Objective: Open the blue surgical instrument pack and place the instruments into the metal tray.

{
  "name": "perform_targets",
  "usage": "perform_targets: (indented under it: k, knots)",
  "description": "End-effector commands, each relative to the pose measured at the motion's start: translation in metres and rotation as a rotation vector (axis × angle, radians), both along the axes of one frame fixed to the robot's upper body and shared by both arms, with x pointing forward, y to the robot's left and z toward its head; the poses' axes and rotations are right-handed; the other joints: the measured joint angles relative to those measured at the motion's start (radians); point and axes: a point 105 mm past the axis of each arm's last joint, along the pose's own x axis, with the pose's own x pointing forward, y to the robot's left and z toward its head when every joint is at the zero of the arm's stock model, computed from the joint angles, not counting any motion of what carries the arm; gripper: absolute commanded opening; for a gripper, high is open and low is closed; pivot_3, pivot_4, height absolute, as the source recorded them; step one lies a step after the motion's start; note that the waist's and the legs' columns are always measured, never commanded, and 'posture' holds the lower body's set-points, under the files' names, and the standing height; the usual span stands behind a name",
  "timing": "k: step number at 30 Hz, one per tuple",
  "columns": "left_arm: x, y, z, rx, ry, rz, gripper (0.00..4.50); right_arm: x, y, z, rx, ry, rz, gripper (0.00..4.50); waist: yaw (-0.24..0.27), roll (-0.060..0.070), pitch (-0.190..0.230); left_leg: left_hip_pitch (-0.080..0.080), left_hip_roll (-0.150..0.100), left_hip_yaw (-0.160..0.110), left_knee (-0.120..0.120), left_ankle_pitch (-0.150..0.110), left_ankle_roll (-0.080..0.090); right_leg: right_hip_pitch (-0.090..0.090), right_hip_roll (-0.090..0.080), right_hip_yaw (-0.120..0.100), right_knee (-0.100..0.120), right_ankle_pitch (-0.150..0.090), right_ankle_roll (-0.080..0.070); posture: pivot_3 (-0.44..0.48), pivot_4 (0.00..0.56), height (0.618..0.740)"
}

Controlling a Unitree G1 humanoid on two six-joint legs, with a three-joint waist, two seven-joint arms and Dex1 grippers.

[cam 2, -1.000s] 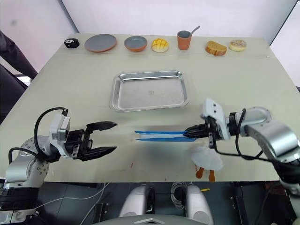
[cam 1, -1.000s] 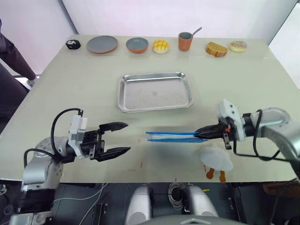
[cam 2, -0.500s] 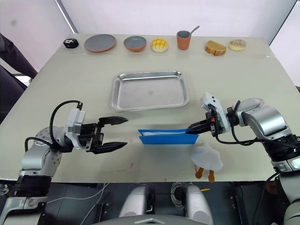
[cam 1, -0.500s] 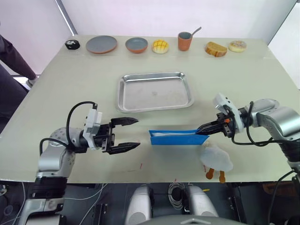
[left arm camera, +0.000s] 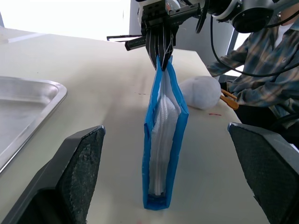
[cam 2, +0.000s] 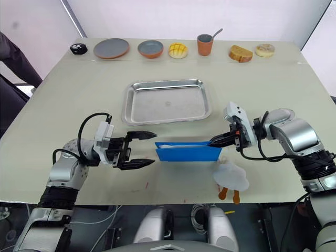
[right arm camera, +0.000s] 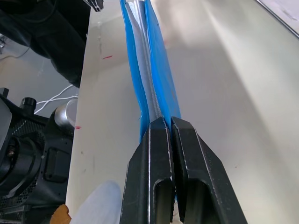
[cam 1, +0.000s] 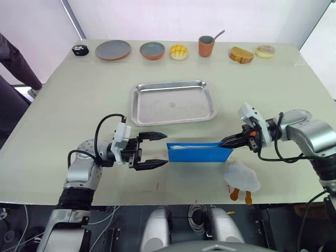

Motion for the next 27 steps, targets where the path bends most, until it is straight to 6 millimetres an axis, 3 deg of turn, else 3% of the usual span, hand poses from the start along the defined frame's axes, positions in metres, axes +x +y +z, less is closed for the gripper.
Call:
perform_targets:
  k: [1,10,20,22,23,25,27]
  knots:
    - [-0.001,-0.011,0.002,-0.006,-0.034,-0.052,3.48,0.0,0.0,0.003,-0.003,-0.016,-0.006,0.0,0.0,0.0,0.0,0.0,0.0,0.0,0.0,0.0,0.0,0.0,0.0,0.0,0.0,0.0,0.0,0.0,0.15,0.74]
    - [0.003,-0.027,-0.002,-0.024,-0.052,-0.06,3.48,-0.001,0.004,0.001,0.006,-0.017,-0.009,0.0,0.0,0.0,0.0,0.0,0.0,0.0,0.0,0.0,0.0,0.0,0.0,0.0,0.0,0.0,0.0,0.0,0.15,0.74]
    - [0.009,-0.031,0.004,-0.045,-0.057,-0.054,3.48,0.0,0.006,0.0,0.015,-0.024,-0.015,0.0,-0.001,0.0,0.0,0.0,0.0,-0.002,0.0,0.0,0.0,0.0,0.0,0.0,0.0,0.0,0.0,0.0,0.15,0.74]
    - [0.01,-0.031,0.004,-0.048,-0.057,-0.054,2.8,0.0,0.007,-0.001,0.014,-0.026,-0.013,0.0,-0.003,0.0,0.0,0.0,0.0,-0.002,0.0,0.0,0.0,0.0,0.0,0.0,0.0,0.0,0.0,0.0,0.15,0.74]
    - [0.01,-0.031,0.004,-0.046,-0.06,-0.055,2.7,0.001,0.007,0.0,0.015,-0.027,-0.014,0.0,-0.003,0.0,0.0,0.0,0.0,-0.002,0.0,0.0,0.0,0.0,0.0,0.0,0.0,0.0,0.0,0.0,0.15,0.74]
    - [0.01,-0.031,0.002,-0.031,-0.069,-0.062,1.76,0.001,0.007,0.0,0.016,-0.029,-0.015,0.0,-0.003,0.0,0.0,0.0,0.0,-0.002,0.0,0.0,0.0,0.0,0.0,0.0,0.0,0.0,0.0,0.0,0.15,0.74]
    - [0.009,-0.031,-0.001,-0.023,-0.07,-0.063,1.25,0.001,0.007,0.001,0.017,-0.033,-0.015,0.0,-0.003,0.0,0.0,0.0,0.0,-0.002,0.0,0.0,0.0,0.0,0.0,0.0,0.0,0.0,0.0,0.0,0.15,0.74]
